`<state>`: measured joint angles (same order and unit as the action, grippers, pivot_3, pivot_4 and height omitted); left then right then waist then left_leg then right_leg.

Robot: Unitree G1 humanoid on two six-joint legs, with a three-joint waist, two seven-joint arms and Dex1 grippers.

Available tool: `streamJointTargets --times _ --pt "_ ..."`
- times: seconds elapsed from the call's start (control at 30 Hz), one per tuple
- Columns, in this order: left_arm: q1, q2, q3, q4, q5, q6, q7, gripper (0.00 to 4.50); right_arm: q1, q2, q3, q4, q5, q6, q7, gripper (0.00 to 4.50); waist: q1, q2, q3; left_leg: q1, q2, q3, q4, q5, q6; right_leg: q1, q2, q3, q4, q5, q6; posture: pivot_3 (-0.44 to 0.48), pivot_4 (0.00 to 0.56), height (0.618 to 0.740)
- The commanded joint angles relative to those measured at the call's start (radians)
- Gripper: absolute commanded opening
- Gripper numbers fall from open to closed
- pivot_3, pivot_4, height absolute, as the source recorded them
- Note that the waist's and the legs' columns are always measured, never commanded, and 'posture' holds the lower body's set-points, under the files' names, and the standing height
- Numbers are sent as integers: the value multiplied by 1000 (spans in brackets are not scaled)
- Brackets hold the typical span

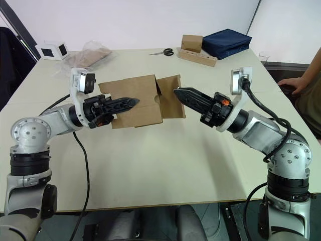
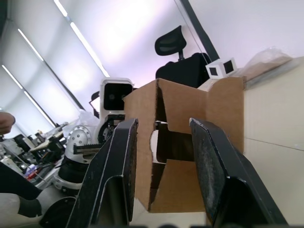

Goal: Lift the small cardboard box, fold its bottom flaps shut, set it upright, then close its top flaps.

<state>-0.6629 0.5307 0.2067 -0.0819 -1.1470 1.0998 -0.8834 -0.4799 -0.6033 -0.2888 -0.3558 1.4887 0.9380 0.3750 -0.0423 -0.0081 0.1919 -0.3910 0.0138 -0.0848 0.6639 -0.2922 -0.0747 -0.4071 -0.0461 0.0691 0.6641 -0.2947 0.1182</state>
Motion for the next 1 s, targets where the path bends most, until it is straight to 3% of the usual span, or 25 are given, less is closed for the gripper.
streamJointTargets --times 0.03,0.17,0.33,0.63,1.0 --pt "-22 -2 11 -22 -18 -15 -8 0 -12 6 -16 25 -20 -37 -12 1734 0 0 0 0 0 0 0 0 0 0 0 0 0 0 0 0 150 740" --pt "-22 -5 13 -32 -26 -10 -1 0 2 -12 -77 159 -47 -63 14 1734 3 0 0 0 0 0 0 0 0 0 0 0 0 0 0 0 150 740" --pt "-14 -5 17 -43 -36 -6 7 0 -4 -3 -87 181 -49 -57 23 1734 -2 0 0 0 0 0 -1 0 0 0 0 0 -1 0 0 0 150 740" --pt "-17 -10 16 -41 -43 -10 16 0 14 64 3 118 -90 -41 44 1734 -1 0 0 0 0 0 -1 0 0 0 0 0 0 0 0 0 150 740" --pt "-22 -19 7 -35 -28 -23 12 0 12 101 7 39 -41 -41 -8 1734 0 0 0 0 0 0 -1 0 0 0 0 0 0 0 0 0 150 740"
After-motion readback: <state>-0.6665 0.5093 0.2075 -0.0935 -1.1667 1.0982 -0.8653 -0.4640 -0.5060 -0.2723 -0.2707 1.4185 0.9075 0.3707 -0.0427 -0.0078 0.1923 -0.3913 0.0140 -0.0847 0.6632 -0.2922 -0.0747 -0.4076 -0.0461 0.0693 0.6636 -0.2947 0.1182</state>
